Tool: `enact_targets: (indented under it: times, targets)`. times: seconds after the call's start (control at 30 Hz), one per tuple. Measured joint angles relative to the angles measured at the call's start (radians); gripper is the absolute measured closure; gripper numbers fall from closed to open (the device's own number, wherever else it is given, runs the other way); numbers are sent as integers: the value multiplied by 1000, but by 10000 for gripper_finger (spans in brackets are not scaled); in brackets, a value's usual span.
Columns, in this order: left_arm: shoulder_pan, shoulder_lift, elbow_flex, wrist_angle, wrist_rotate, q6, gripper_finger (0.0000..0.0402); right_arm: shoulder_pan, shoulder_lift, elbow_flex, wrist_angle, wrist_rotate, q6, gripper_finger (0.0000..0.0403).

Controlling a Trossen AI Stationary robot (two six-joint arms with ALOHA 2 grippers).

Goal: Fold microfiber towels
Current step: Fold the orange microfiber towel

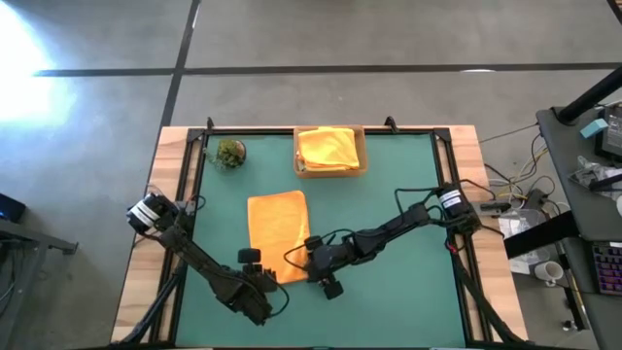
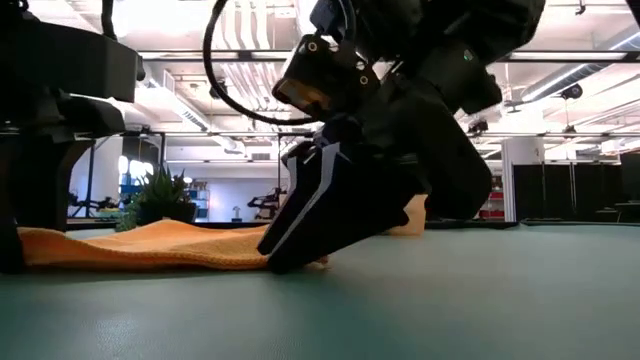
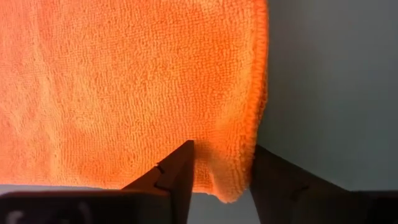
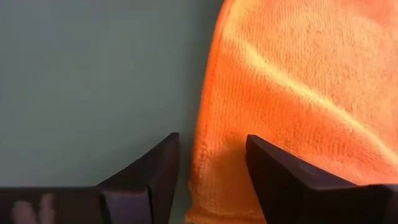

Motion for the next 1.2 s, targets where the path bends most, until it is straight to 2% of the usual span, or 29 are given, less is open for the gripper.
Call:
enact_targets:
  times: [0.17,0.27,0.37,0.5,0.57,1.03,1.2]
  targets:
    - [3,1,-2,-1,-1,1,335,1,-3,29,-47,99,-31,237]
    - [5,1,-2,-2,-2,1,372,-6,-3,40,-65,159,-44,267]
    - [5,1,-3,-5,-4,0,396,-18,-1,47,-107,165,-18,309]
    - [5,1,-3,-3,-3,0,393,-23,-2,54,-140,126,47,372]
    - [5,1,-1,-3,-2,0,392,-23,-2,66,-151,109,60,388]
    - [8,-37,144,1,142,-1,391,35,-6,339,-576,76,250,394]
    - [9,-56,177,1,192,-73,391,80,-10,432,-703,73,307,394]
